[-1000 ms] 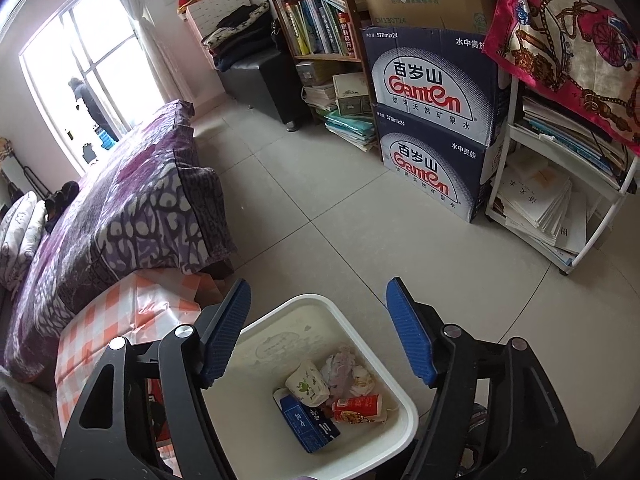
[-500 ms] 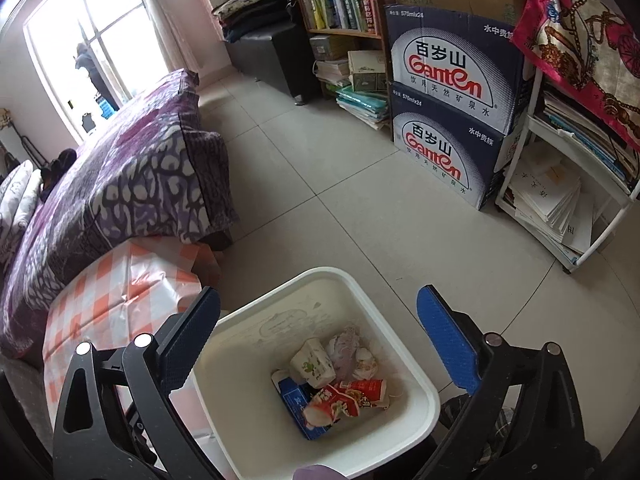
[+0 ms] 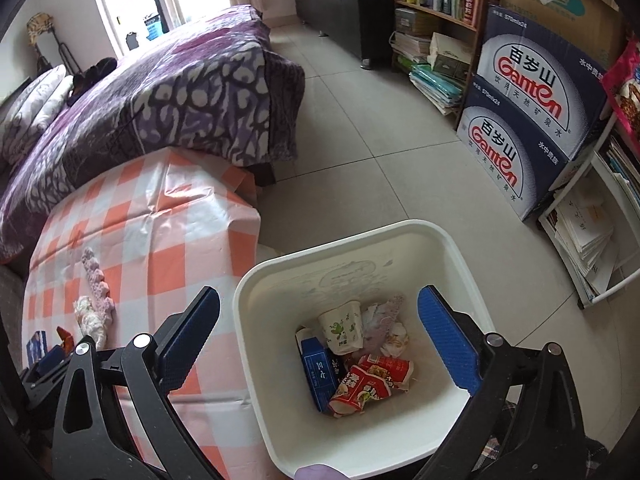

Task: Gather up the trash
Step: 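Grasp the small orange peel with the left gripper while right gripper grasps the white tissue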

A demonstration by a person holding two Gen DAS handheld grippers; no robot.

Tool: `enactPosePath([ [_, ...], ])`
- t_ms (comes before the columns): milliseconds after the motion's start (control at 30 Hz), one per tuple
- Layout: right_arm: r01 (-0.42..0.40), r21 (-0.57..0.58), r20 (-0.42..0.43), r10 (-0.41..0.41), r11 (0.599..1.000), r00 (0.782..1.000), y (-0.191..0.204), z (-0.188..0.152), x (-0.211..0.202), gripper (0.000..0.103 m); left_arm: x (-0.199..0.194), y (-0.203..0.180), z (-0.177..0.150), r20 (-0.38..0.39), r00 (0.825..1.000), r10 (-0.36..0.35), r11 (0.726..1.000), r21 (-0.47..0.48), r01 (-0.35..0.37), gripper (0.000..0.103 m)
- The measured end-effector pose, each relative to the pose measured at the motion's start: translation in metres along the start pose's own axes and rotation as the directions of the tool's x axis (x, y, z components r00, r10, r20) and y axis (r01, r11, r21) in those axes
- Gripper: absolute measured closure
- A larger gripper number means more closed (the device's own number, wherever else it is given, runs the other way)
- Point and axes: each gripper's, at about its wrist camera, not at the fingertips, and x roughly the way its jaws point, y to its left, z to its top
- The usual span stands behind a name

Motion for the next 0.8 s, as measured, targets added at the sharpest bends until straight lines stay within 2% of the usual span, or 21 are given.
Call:
enactPosePath([
  [167,-0.030,-0.079,-0.027,0.027,0.996,0.999,0.033,-0.005,0.009,0.008,0.021,0.045,0.004,-0.040,0.998,0.050,0.997,-0.062,-0.053,0.034],
  [267,-0.059,-0.150,-0.031,0.055,0.987,0.998,0.059,-0.009,0.013,0.008,0.032,0.065,0.004,-0.052,0.998,0.042,0.994,-0.100,-0.047,0.034],
  [300,-0.066,-0.180,-0.027,0.062,0.981,0.998,0.069,-0.010,0.014,0.008,0.036,0.070,0.004,-0.054,0.998,0.037,0.994,-0.103,-0.042,0.036],
  [367,-0.090,-0.241,-0.025,0.087,0.966,0.996,0.089,-0.013,0.015,0.008,0.045,0.077,0.002,-0.069,0.998,0.010,0.993,-0.112,-0.018,0.046],
  [400,-0.106,-0.281,-0.027,0.102,0.954,0.994,0.101,-0.015,0.016,0.008,0.049,0.081,0.001,-0.081,0.996,-0.024,0.992,-0.126,0.014,0.055],
  [433,-0.118,-0.319,-0.030,0.114,0.940,0.993,0.111,-0.018,0.017,0.008,0.051,0.083,0.001,-0.079,0.996,-0.046,0.990,-0.139,0.035,0.059],
  [467,-0.123,-0.353,-0.031,0.120,0.927,0.992,0.120,-0.021,0.017,0.008,0.050,0.083,0.002,-0.070,0.997,-0.043,0.990,-0.139,0.033,0.063],
  [500,-0.127,-0.386,-0.030,0.125,0.913,0.992,0.129,-0.023,0.016,0.008,0.050,0.084,0.003,-0.067,0.997,-0.041,0.991,-0.130,0.032,0.073],
  [633,-0.173,-0.505,-0.033,0.182,0.845,0.983,0.162,-0.034,0.014,0.008,0.050,0.085,0.004,-0.058,0.997,-0.055,0.992,-0.119,0.048,0.078],
  [800,-0.262,-0.551,-0.063,0.273,0.792,0.960,0.190,-0.039,0.016,0.009,0.043,0.097,0.006,-0.051,0.996,-0.073,0.986,-0.154,0.065,0.080],
])
